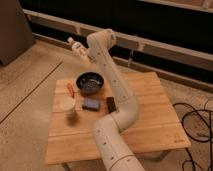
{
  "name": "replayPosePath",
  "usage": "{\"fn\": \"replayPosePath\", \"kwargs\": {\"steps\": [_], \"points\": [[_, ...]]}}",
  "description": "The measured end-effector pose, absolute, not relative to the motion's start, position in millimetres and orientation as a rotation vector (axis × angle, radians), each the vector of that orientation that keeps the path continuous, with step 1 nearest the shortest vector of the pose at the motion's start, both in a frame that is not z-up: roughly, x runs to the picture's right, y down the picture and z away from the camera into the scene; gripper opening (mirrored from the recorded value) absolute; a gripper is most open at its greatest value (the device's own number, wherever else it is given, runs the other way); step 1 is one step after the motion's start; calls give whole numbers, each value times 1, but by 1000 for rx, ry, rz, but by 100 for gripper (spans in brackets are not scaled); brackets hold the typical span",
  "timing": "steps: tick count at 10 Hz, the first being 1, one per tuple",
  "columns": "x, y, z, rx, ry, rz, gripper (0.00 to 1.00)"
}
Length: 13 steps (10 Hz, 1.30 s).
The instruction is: Place the bottle in the ceramic bowl
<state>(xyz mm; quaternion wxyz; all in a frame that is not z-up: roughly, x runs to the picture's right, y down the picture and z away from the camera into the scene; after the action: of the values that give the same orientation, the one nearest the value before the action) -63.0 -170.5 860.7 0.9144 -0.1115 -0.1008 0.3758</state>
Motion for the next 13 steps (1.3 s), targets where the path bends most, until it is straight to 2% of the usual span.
{"fn": "replayPosePath", "kwargs": {"steps": [8,9,12,13], "points": [[-60,-166,862,-235,-199,778,0],[-60,-166,862,-235,-199,778,4],[-60,-166,862,-235,-199,779,31],[-59,-166,862,-235,-198,779,32]]}}
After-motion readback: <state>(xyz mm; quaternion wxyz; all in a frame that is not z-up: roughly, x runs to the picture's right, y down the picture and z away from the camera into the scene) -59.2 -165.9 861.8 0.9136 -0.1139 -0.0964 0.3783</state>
